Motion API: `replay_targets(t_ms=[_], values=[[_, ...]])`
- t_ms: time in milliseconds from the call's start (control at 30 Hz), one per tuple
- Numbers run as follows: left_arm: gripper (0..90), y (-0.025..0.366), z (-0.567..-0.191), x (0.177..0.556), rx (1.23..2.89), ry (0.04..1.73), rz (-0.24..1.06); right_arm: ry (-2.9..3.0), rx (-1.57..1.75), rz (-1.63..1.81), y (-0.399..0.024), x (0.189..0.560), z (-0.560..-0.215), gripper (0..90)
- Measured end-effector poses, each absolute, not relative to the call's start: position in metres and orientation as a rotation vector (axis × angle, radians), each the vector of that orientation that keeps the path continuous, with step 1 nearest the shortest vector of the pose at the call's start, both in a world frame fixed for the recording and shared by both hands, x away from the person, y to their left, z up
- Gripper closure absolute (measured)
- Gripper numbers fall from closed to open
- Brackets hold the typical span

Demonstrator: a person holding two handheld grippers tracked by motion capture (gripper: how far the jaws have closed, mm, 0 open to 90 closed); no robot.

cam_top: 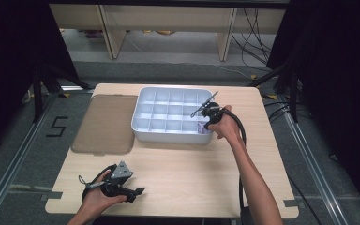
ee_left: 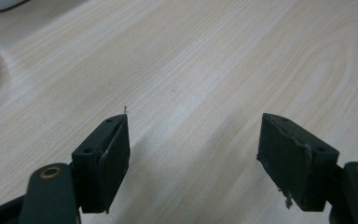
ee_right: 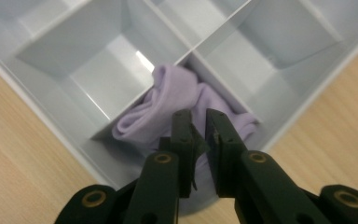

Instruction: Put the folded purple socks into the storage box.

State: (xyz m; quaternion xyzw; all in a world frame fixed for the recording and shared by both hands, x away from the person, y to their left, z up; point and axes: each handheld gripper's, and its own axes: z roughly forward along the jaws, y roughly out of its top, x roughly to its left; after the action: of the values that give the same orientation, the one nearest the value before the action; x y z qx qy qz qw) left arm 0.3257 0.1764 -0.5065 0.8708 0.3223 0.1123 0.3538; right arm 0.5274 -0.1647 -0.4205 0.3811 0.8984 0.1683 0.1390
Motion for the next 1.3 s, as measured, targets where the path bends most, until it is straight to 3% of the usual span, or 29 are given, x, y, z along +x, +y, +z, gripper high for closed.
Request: replay_targets(t_ms=[133, 633, 1300], values=[[24.9, 0.175, -0.507, 0.325, 2.245, 0.847, 0.269, 2.573, 1.114, 0.579, -0.170, 0.521, -0.401, 81.6], [24.9, 0.177, -0.506, 0.326, 2.248, 0.843, 0.293, 2.520, 1.083, 0.754, -0.177, 0.497, -0.384, 78.7], [24.9, 0.177, -0.506, 0.326, 2.246, 0.841, 0.287, 2.490, 1.080, 0.945, -0.184, 0.455, -0.394, 73.4]])
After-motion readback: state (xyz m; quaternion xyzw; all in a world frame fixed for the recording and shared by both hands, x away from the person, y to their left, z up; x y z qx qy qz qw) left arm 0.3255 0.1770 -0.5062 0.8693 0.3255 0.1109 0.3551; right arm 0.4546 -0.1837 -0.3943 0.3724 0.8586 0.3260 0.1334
